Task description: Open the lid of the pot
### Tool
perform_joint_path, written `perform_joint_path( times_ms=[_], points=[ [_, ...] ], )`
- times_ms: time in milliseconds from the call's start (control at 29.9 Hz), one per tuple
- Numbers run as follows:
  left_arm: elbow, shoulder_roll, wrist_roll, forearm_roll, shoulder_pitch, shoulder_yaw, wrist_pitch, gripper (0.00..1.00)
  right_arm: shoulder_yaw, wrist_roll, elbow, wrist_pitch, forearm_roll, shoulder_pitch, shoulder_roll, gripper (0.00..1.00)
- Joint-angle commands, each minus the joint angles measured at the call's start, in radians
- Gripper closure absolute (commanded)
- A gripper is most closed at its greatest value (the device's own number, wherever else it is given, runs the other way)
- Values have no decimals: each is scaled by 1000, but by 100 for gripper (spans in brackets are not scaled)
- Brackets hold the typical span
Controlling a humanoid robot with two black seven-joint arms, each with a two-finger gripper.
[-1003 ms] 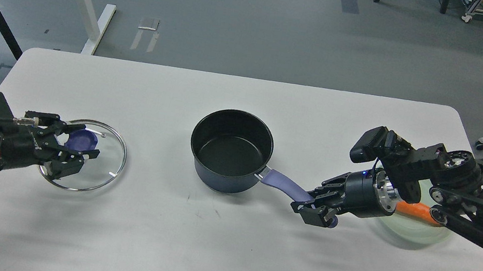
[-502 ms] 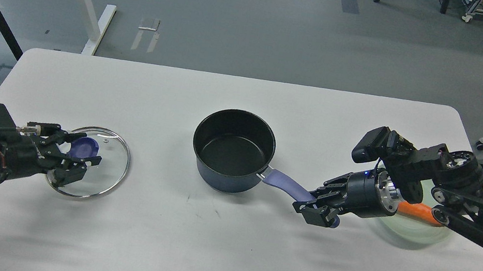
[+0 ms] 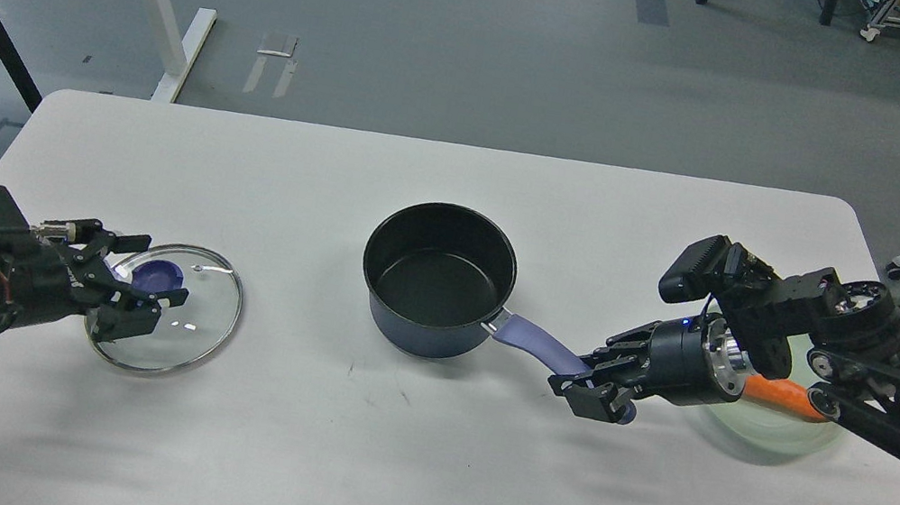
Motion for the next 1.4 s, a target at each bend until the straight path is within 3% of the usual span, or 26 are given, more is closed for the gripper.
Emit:
perform_joint_path(
  times_ms=[0,67,167,301,401,635,702,736,936,1070,1171,1371],
  points=[
    [-50,25,0,-133,-16,-8,-24,4,0,0,0,0,0,0,0,72],
    [-92,59,0,-243,-51,-12,-83,3,0,0,0,0,0,0,-3,72],
    [-120,73,0,-464,-118,-41,-240,3,0,0,0,0,0,0,-6,72],
    [-104,62,0,-875,-129,-175,-427,2,0,0,0,2,0,0,-6,71],
    [-101,60,0,-1087,-129,-226,-505,1,0,0,0,2,0,0,-8,66],
    [-91,59,0,-1264,-134,-239,-529,1,0,0,3,2,1,0,-20,25],
    [-87,51,0,-1299,-136,-252,-553,1,0,0,15,2,1,0,-29,6],
    [-84,47,0,-1315,-136,-261,-565,1,0,0,23,2,1,0,-34,3],
    [0,-13,0,-1492,-134,-327,-708,1,20,0,97,3,3,2,-112,2],
    [31,-38,68,-1584,-134,-364,-717,1,126,0,136,0,44,0,-201,2],
    [43,-61,117,-1637,-132,-400,-719,1,204,0,137,-3,194,0,-247,2],
    [66,-117,114,-1652,-128,-423,-714,1,329,0,92,-69,620,-15,-318,2]
  ],
)
